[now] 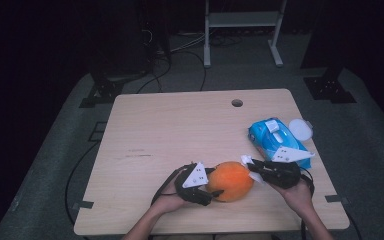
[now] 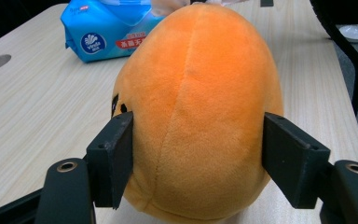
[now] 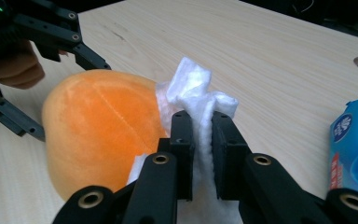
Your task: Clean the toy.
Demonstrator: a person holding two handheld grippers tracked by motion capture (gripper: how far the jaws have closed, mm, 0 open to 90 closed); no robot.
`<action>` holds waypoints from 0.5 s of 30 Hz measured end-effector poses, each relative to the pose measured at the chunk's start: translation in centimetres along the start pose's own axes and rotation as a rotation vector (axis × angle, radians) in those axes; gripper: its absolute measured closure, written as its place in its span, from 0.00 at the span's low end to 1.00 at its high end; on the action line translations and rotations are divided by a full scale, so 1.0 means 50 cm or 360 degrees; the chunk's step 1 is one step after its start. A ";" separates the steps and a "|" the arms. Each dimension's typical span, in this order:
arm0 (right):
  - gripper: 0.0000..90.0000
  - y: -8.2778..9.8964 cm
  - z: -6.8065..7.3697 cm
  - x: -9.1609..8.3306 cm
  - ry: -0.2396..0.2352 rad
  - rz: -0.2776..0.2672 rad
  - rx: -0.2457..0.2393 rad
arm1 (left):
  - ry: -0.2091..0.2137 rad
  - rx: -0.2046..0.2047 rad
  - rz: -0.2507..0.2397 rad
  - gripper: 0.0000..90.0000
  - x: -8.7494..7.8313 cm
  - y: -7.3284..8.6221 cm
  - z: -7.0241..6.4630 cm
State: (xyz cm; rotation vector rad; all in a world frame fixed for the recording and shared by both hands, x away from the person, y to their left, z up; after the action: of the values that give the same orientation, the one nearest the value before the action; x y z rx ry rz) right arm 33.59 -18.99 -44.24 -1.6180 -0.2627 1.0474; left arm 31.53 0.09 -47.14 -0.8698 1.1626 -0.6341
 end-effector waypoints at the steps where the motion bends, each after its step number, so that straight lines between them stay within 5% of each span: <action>1: 0.88 -0.002 0.005 0.000 -0.0011 -0.0005 0.0006 | 0.0002 0.0004 -0.0004 0.32 0.002 -0.002 -0.003; 6: 0.88 -0.035 0.062 0.013 -0.0191 -0.0080 -0.0006 | 0.0000 0.0047 -0.0003 0.28 0.009 -0.008 -0.011; 9: 0.88 -0.045 0.090 0.025 -0.0229 -0.0076 -0.0060 | -0.0007 0.0066 0.0010 0.27 0.008 -0.007 -0.011; 15: 0.89 -0.026 0.045 0.013 -0.0117 -0.0033 -0.0022 | -0.0037 -0.0056 0.0016 0.35 0.001 0.001 0.009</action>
State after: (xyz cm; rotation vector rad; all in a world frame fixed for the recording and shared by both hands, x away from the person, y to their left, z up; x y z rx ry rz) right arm 32.77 -16.61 -43.36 -1.5877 -0.3360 1.0927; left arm 31.99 0.21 -47.14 -0.8985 1.1593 -0.5952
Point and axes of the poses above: each handheld gripper's, and its own axes: x roughly forward along the jaws, y roughly out of its underside, z roughly to its left, the point moved 7 cm from there along x, roughly forward along the jaws, and after that the axes turned 2 degrees about y, right-handed, at the moved point
